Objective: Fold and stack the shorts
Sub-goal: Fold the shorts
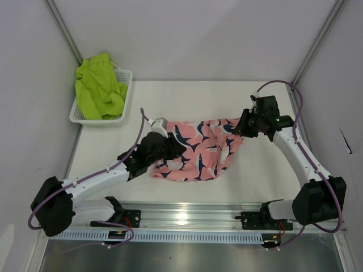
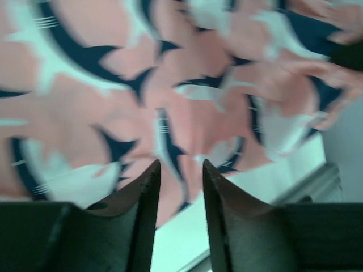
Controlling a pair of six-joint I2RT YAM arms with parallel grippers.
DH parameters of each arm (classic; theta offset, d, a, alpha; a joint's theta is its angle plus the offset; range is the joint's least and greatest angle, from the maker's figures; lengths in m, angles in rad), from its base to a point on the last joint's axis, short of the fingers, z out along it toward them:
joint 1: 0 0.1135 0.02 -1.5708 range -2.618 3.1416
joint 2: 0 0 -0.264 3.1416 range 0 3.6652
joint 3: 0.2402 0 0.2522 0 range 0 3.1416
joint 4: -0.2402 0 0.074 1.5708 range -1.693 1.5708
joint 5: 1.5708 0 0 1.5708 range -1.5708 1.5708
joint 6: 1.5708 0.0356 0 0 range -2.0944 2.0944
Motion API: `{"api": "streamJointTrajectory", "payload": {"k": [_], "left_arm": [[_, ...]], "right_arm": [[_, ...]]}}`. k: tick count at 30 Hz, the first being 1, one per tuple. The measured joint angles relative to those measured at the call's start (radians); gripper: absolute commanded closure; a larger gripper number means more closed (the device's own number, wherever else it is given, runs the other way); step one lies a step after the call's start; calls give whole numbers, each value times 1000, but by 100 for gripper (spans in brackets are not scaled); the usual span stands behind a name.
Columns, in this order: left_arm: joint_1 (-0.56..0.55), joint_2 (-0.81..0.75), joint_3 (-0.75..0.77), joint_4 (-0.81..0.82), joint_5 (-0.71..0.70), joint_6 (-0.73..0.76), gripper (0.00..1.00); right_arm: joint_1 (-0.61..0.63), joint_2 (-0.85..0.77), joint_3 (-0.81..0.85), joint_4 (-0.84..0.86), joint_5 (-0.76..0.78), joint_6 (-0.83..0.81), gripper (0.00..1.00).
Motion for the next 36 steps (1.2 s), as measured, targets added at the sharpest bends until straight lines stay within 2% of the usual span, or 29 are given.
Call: {"api": "streamJointTrajectory", "payload": {"k": [5, 12, 18, 21, 25, 28, 36], "left_arm": [[206, -98, -137, -88, 19, 45, 40], [392, -104, -203, -108, 82, 117, 36], [426, 56, -207, -43, 146, 148, 34], [428, 122, -211, -7, 155, 155, 36], [435, 198, -205, 78, 175, 161, 48], [437, 238, -201, 134, 187, 164, 54], [437, 270, -203, 187, 198, 173, 61]], "right_arm": [[0, 0, 0, 0, 0, -5, 100], [0, 0, 0, -1, 0, -21, 100], [3, 1, 0, -4, 0, -23, 100], [9, 2, 0, -4, 1, -23, 100], [29, 3, 3, -4, 4, -22, 100], [58, 12, 19, -5, 16, -21, 100], [193, 52, 108, -8, 98, -17, 100]]}}
